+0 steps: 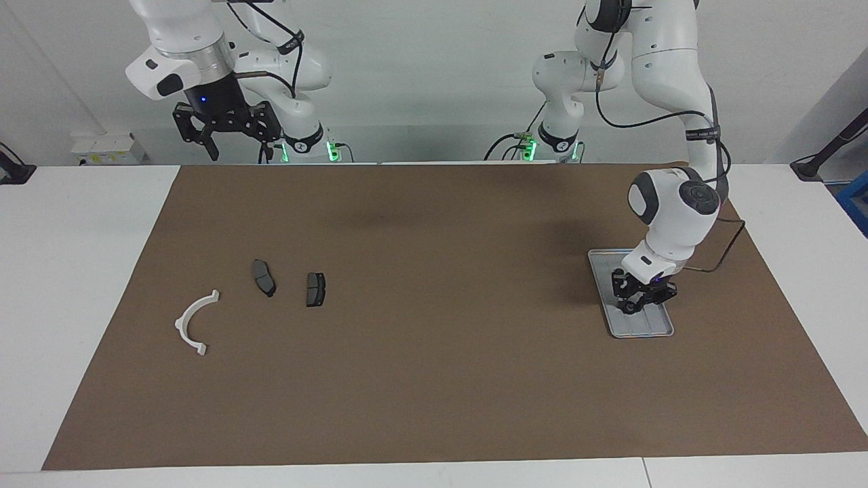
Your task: Pick bearing gear from pile to tray
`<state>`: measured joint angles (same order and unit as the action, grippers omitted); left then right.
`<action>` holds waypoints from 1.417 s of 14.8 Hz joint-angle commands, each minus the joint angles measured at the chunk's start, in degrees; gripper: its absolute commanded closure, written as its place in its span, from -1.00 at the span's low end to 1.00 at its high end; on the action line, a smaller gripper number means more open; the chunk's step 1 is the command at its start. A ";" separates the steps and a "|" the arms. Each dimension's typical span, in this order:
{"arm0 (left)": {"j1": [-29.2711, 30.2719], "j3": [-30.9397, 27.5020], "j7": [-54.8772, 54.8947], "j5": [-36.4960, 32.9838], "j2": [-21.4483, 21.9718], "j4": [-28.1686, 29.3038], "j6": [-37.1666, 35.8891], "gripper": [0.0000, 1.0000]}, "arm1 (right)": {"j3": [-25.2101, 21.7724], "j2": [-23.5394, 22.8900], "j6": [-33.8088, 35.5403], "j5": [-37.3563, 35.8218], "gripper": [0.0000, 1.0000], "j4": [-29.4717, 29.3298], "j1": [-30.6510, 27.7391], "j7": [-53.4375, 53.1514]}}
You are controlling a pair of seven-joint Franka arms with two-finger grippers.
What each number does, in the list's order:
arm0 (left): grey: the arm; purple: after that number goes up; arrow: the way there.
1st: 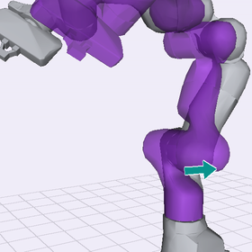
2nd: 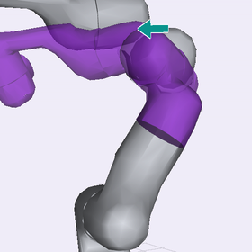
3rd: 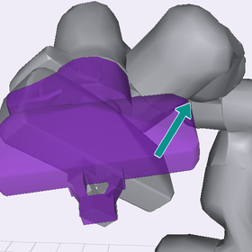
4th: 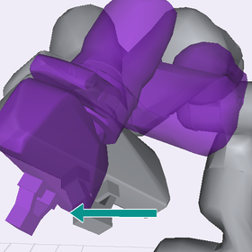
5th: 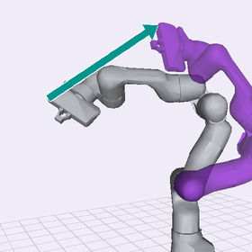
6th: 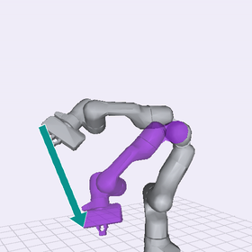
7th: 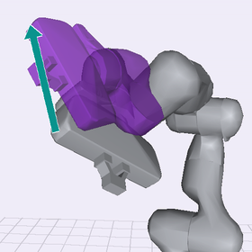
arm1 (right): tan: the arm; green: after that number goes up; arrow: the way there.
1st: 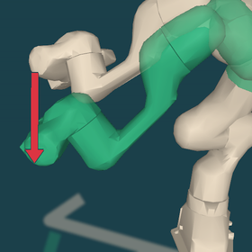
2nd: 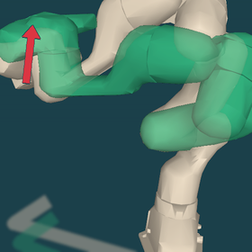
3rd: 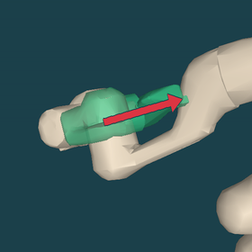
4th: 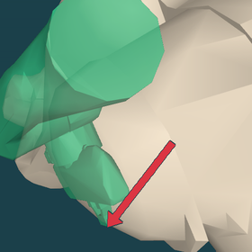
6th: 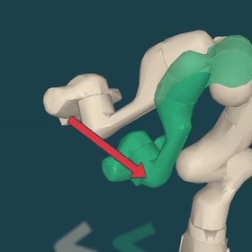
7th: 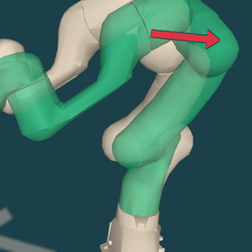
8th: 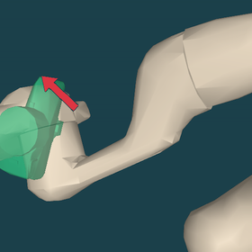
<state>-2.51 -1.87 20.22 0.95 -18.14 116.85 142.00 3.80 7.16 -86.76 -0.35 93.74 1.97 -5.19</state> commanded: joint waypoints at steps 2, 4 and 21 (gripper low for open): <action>1.99 0.29 2.19 -1.13 2.65 -2.66 -9.41 -0.72 | -0.02 0.49 0.71 1.58 -1.00 -0.14 -0.39 -0.17; 1.72 0.20 2.02 -1.13 7.56 -7.57 -22.57 -0.72 | -0.02 0.49 0.71 1.58 -1.00 -0.14 -0.48 -0.09; 0.12 3.36 -9.34 -0.60 24.64 -19.29 -53.93 -0.80 | -0.02 0.58 0.71 1.58 -1.00 -0.22 -0.48 -0.08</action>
<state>-5.59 1.26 7.17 0.86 6.01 97.03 88.63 3.80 7.16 -86.76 -0.35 93.73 1.97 -5.19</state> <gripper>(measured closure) 0.097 0.000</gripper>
